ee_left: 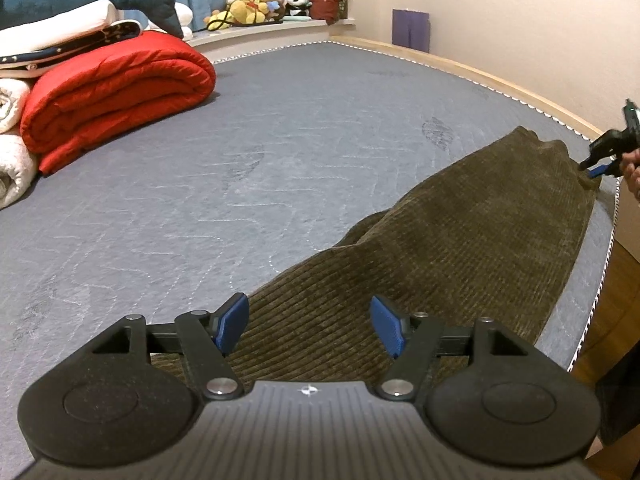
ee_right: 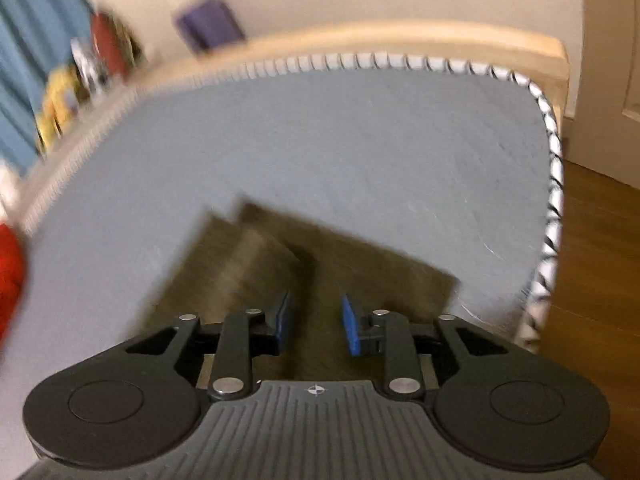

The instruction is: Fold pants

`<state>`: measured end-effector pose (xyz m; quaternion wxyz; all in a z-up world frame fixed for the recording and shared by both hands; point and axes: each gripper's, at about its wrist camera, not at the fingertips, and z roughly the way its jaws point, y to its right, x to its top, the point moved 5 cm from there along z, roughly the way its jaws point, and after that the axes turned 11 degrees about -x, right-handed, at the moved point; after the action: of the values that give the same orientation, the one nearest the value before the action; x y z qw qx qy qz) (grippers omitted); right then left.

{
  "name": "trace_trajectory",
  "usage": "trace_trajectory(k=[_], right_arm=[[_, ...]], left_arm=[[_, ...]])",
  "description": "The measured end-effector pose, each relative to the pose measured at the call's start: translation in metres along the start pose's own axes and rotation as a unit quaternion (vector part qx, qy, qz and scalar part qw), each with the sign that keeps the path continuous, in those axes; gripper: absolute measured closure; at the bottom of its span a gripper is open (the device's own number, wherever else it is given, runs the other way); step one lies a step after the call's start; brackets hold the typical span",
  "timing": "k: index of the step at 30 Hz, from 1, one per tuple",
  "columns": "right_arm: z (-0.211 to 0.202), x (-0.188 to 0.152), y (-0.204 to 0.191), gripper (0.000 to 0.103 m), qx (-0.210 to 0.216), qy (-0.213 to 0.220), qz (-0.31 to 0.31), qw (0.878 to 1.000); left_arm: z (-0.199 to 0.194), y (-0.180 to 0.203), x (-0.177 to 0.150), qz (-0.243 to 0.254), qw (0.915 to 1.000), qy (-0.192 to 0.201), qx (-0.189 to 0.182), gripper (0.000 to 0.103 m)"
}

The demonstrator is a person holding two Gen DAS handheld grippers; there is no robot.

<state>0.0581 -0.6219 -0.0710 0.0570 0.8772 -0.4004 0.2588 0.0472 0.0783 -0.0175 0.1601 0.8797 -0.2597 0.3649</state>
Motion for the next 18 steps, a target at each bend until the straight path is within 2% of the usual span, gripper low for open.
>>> trace_trajectory(k=[3, 6, 8, 11, 13, 14, 15, 17, 18], right_arm=[[0.017, -0.016, -0.024, 0.072, 0.004, -0.016, -0.099, 0.995], [0.018, -0.031, -0.054, 0.071, -0.038, 0.024, -0.208, 0.977], [0.018, -0.031, -0.067, 0.072, -0.038, 0.047, -0.240, 0.969], [0.011, -0.025, -0.084, 0.072, 0.004, 0.066, -0.221, 0.973], [0.008, -0.017, -0.085, 0.072, 0.067, 0.067, -0.169, 0.981], [0.006, -0.014, -0.086, 0.070, 0.089, 0.063, -0.145, 0.983], [0.006, -0.012, -0.085, 0.062, 0.103, 0.059, -0.127, 0.985], [0.009, -0.011, -0.087, 0.051, 0.119, 0.054, -0.117, 0.985], [0.012, -0.012, -0.091, 0.050, 0.123, 0.049, -0.120, 0.984]], left_arm=[[0.003, 0.007, 0.001, 0.008, 1.0000, -0.003, -0.004, 0.029], [0.004, 0.013, 0.001, 0.017, 0.9998, -0.002, -0.009, 0.028], [0.004, 0.013, 0.000, 0.022, 0.9997, -0.003, -0.006, 0.028], [0.005, 0.009, -0.003, 0.016, 0.9998, -0.007, 0.000, 0.028], [0.006, 0.005, -0.005, 0.014, 0.9998, -0.010, 0.006, 0.028], [0.006, 0.003, -0.006, 0.015, 0.9998, -0.011, 0.010, 0.028], [0.006, 0.002, -0.007, 0.016, 0.9997, -0.012, 0.014, 0.028], [0.006, 0.001, -0.009, 0.021, 0.9995, -0.015, 0.018, 0.028], [0.006, 0.000, -0.009, 0.020, 0.9995, -0.015, 0.018, 0.028]])
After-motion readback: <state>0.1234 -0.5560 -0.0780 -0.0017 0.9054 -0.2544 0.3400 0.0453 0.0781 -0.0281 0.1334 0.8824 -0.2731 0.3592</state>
